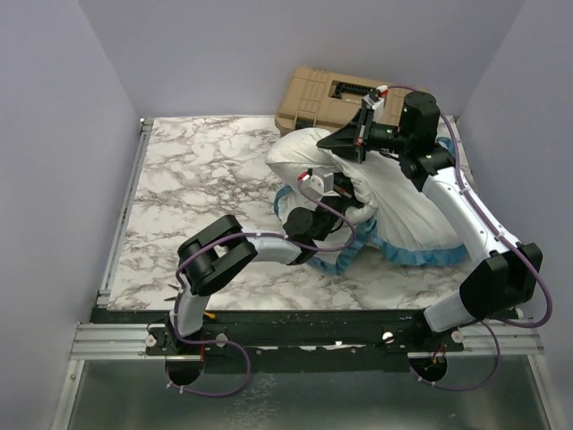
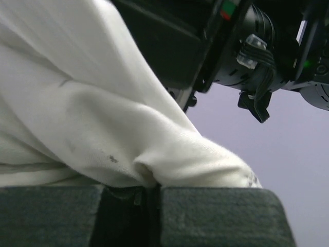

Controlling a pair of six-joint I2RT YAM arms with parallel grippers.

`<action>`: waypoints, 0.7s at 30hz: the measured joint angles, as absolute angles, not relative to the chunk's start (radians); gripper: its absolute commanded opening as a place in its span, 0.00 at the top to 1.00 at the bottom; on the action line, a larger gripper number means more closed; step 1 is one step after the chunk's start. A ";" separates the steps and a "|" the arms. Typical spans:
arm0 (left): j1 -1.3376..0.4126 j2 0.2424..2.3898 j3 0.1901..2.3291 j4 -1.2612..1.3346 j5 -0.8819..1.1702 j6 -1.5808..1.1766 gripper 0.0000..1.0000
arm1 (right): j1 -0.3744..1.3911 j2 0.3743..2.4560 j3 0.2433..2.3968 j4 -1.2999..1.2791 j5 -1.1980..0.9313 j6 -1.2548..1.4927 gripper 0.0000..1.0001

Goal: Put the pillow into the pillowcase
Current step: Stuff the pillow into the pillowcase.

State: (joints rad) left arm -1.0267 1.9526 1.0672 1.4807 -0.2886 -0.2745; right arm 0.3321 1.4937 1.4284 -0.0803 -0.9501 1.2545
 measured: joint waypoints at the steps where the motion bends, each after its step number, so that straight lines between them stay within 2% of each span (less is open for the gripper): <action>1: -1.027 1.977 1.098 1.480 -0.275 -0.272 1.00 | 0.332 1.494 1.431 -0.070 -0.950 1.270 1.00; 11: -1.028 2.082 1.232 1.456 -0.198 -0.241 1.00 | 0.332 1.494 1.475 -0.038 -0.955 1.365 1.00; 21: -1.049 2.191 1.438 1.248 -0.182 -0.231 1.00 | 0.332 1.536 1.551 -0.055 -0.960 1.392 1.00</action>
State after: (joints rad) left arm -1.0492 2.1914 1.4376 1.2480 -0.1822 -0.2310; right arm 0.3321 1.5360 1.5509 -0.0547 -0.9596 1.3922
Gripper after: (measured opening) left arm 0.039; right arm 0.008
